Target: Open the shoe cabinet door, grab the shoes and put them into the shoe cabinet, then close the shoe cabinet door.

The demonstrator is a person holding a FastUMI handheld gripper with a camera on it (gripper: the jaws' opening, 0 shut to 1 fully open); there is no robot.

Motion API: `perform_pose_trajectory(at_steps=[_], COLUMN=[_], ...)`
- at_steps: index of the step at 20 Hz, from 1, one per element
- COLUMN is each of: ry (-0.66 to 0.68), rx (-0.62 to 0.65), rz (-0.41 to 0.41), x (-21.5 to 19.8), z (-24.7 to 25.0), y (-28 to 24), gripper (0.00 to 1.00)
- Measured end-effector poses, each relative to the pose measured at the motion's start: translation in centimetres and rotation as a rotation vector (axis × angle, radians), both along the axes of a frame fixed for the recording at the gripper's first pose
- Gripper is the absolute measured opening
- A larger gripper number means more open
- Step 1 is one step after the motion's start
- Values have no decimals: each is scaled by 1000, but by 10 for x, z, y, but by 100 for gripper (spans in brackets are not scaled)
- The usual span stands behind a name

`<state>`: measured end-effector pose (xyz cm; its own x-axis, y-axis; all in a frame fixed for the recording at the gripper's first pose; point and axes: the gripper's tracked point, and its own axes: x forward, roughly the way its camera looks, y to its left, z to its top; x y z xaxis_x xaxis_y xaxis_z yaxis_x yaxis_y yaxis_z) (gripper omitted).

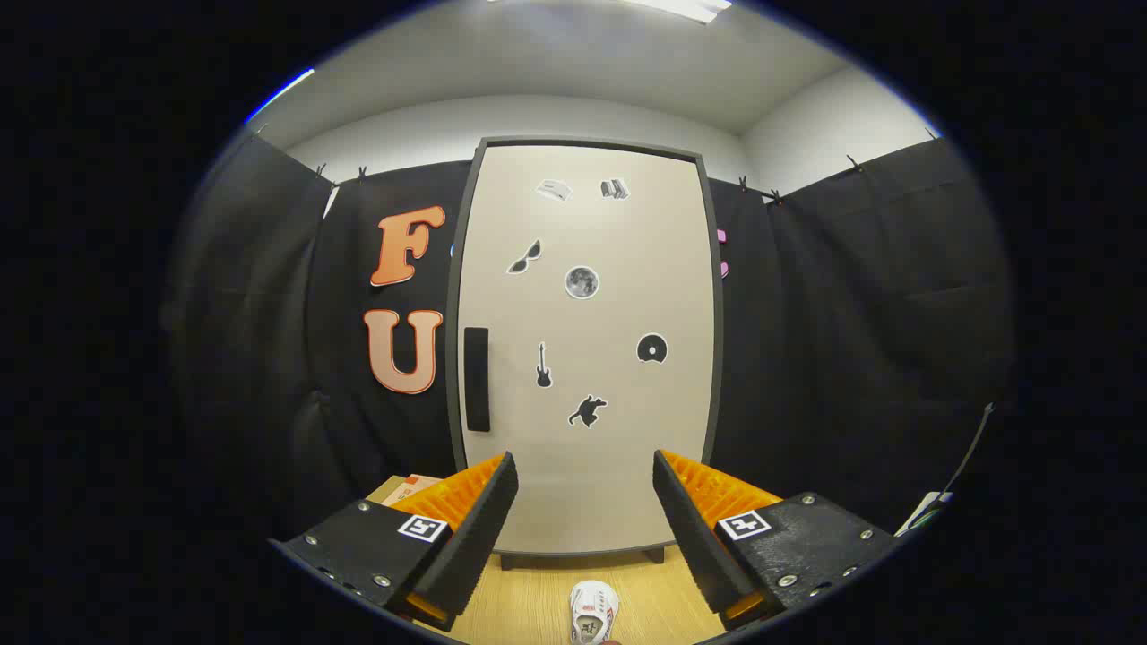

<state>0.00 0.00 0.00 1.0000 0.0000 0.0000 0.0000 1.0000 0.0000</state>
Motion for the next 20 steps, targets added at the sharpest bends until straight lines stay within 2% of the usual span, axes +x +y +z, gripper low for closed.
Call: perform_pose_trajectory(at_steps=[20], ry=[21], rx=[5], rz=[26], x=[3], z=[-6], y=[18], gripper=[94])
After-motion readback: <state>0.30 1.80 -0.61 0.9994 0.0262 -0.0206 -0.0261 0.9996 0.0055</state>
